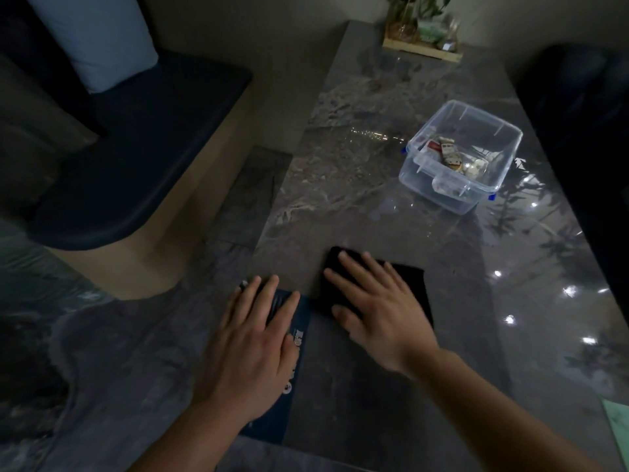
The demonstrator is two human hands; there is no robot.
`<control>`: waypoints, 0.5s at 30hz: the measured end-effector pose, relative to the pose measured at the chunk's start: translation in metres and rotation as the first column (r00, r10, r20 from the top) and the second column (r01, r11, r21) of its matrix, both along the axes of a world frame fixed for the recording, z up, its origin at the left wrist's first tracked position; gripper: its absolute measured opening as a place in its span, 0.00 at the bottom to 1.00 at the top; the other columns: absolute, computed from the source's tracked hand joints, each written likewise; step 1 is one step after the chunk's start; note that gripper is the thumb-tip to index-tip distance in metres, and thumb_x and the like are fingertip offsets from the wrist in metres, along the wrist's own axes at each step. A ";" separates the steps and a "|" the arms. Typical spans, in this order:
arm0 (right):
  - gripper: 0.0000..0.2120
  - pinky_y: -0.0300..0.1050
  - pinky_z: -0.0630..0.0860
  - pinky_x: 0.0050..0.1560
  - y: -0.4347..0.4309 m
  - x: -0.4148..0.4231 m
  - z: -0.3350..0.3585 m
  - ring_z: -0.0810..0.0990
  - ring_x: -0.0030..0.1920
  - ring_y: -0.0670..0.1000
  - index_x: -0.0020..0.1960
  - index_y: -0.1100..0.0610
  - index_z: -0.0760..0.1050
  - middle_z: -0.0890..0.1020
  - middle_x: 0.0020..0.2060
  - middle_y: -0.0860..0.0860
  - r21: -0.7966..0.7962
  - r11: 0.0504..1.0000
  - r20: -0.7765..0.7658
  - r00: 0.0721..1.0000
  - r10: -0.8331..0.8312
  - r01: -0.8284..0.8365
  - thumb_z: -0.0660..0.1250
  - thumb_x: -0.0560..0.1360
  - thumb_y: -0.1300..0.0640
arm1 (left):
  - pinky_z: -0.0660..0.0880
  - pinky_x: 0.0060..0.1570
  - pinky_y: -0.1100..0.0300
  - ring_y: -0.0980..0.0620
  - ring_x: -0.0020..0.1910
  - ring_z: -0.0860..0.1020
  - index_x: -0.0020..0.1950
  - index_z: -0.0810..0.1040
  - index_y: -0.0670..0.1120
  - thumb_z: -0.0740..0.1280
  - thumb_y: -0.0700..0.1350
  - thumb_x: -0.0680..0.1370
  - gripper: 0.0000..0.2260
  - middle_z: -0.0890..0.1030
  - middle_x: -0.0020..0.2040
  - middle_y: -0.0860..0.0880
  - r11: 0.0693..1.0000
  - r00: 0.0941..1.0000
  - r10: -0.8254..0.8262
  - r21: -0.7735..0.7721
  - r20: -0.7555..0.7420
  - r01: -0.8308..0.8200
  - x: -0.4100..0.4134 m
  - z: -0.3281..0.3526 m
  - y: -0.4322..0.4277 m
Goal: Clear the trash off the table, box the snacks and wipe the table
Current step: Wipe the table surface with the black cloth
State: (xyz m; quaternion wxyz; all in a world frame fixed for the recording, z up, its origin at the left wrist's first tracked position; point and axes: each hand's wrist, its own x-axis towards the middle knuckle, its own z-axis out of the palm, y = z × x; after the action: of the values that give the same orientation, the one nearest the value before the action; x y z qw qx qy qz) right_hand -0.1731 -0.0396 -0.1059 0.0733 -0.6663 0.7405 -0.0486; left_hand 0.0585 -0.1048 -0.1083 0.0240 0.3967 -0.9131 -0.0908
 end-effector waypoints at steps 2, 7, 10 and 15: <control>0.29 0.57 0.42 0.79 -0.028 -0.007 0.004 0.40 0.81 0.52 0.80 0.36 0.49 0.45 0.81 0.41 0.028 0.981 0.017 0.981 -0.192 0.191 0.43 0.80 0.33 | 0.55 0.75 0.44 0.44 0.78 0.54 0.77 0.62 0.51 0.50 0.54 0.79 0.25 0.60 0.79 0.45 1.000 1.000 -0.006 0.004 -0.018 0.006 -0.001 0.000 0.001; 0.27 0.54 0.39 0.79 -0.013 0.025 -0.002 0.40 0.81 0.52 0.80 0.35 0.49 0.48 0.81 0.40 0.007 0.995 0.022 0.995 0.096 -0.096 0.44 0.82 0.33 | 0.53 0.76 0.48 0.47 0.79 0.52 0.76 0.64 0.50 0.48 0.55 0.80 0.26 0.58 0.79 0.47 1.000 0.999 0.002 0.007 -0.047 -0.002 0.000 -0.002 -0.001; 0.26 0.53 0.42 0.79 0.017 -0.021 0.003 0.41 0.81 0.49 0.79 0.33 0.49 0.47 0.81 0.38 0.028 0.998 -0.013 0.998 0.063 -0.062 0.43 0.81 0.33 | 0.49 0.75 0.52 0.49 0.78 0.52 0.76 0.64 0.48 0.48 0.56 0.81 0.26 0.59 0.79 0.48 1.000 0.996 0.002 0.020 -0.090 0.000 0.001 -0.005 -0.003; 0.30 0.57 0.47 0.79 0.037 -0.006 0.004 0.46 0.81 0.56 0.80 0.37 0.53 0.50 0.82 0.44 -0.008 0.948 -0.026 0.948 -0.318 0.318 0.45 0.80 0.31 | 0.67 0.69 0.40 0.41 0.72 0.63 0.72 0.70 0.48 0.52 0.61 0.78 0.28 0.69 0.72 0.43 0.998 0.996 0.064 0.019 -0.059 -0.063 -0.017 0.001 -0.004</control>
State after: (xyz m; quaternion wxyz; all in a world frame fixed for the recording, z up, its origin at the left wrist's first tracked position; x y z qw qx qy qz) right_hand -0.1788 -0.0025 -0.1016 0.0532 -0.5391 0.8389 -0.0525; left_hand 0.0410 -0.1085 -0.1069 0.0507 0.4228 -0.8981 -0.1098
